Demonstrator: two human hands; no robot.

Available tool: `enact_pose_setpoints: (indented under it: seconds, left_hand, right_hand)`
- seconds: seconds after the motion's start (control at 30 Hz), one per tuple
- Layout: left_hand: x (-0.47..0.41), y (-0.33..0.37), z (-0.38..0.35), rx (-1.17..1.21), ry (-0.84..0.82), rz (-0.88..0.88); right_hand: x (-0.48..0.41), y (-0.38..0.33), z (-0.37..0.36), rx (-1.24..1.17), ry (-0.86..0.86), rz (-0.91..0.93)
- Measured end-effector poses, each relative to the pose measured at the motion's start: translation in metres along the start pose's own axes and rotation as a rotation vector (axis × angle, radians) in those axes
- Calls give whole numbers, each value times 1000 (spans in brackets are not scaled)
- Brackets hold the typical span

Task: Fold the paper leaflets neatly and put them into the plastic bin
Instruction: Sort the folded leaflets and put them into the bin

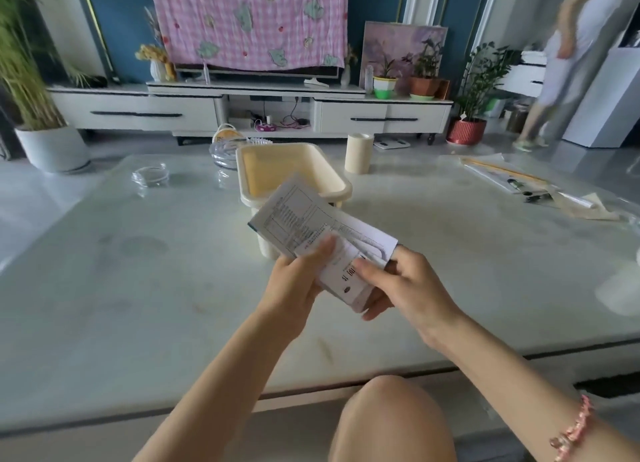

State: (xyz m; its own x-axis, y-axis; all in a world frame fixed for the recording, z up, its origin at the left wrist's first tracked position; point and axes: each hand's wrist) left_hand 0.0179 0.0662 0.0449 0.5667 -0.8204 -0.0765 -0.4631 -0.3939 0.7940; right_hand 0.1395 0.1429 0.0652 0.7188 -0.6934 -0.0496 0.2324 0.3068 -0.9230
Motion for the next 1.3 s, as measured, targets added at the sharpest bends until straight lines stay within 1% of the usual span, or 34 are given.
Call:
enact_pose_setpoints:
  seconds: [0.07,0.1,0.13,0.17,0.23,0.27,0.3,0.33,0.37,0.4,0.43,0.5,0.6,0.67,0.73,0.8,0.87,0.97,1.0,1.03,1.07,1.1,1.17,1.2,1.23,1.27,1.3]
  left_hand:
    - [-5,5,1,-54,22,34]
    - [-8,8,2,-116,68,20]
    - [-12,10,3,-218,126,-43]
    - [-16,10,5,-362,179,-161]
    - [-26,21,17,-781,256,-532]
    - [-34,27,25,-1018,245,-681]
    - [-44,33,35,-1243,194,-724]
    - [-54,40,42,-1446,127,-660]
    - [-63,46,47,-1604,70,-553]
    - [-71,51,50,-1719,24,-462]
    - [-77,54,51,-1781,-5,-428]
    - [-80,60,42,-1831,-49,-420]
    - [-61,59,17,-1757,-125,-379]
    - [-38,53,1,-1769,-157,-345]
    - [-13,44,-17,-1805,-205,-340]
    - [11,35,-35,-1788,-231,-351]
    - [35,29,-49,-1682,-291,-364]
    - [58,39,-54,-1385,-549,-329]
    - [58,46,-48,-1298,-612,-343]
    - [56,55,-40,-1232,-605,-340]
    - [51,63,-30,-1193,-537,-329]
    - [44,72,-19,-1184,-434,-348]
    - [24,86,-2,-1263,-202,-441]
    - [12,91,4,-1329,-125,-466]
    - [-2,93,8,-1396,-94,-443]
    - [-17,92,9,-1451,-120,-375]
    - [-32,88,10,-1509,-190,-264]
  right_hand:
    - [-8,-5,1,-41,49,-41]
    - [-14,-8,1,-73,75,-79]
    - [-19,-10,3,-116,106,-130]
    - [-23,-11,8,-166,145,-178]
    - [-34,-19,16,-239,215,-238]
    - [-39,-22,21,-255,243,-250]
    - [-42,-25,25,-268,259,-248]
    - [-45,-29,27,-281,272,-243]
    - [-48,-33,28,-286,277,-240]
    - [-49,-37,28,-284,280,-239]
    - [-50,-41,26,-280,279,-238]
    - [-52,-49,23,-268,268,-230]
    - [-55,-60,20,-259,249,-215]
    - [-58,-67,21,-216,216,-215]
    - [-61,-73,23,-141,149,-238]
    - [-62,-80,20,-45,52,-266]
    - [-63,-83,10,31,-32,-296]
    - [-59,-79,-2,113,-107,-333]
    - [-58,-75,-4,150,-117,-337]
    - [-55,-71,-4,181,-125,-339]
    - [-53,-66,-4,209,-131,-338]
    - [-52,-63,-5,231,-146,-342]
    - [-54,-58,-8,290,-239,-381]
    - [-57,-56,-13,348,-320,-430]
    - [-59,-54,-18,429,-409,-492]
    - [-61,-52,-23,530,-498,-549]
    - [-63,-50,-27,637,-567,-593]
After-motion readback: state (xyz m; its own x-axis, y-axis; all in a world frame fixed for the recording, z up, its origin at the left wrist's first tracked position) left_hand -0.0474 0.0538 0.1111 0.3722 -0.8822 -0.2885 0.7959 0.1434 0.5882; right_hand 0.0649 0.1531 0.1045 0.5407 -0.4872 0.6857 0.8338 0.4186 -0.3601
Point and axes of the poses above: each hand's wrist, its own x-axis away from the middle knuckle, its own z-axis out of the back of the hand, y = z × x, and after that the axes turned 13 degrees about x, right-handed
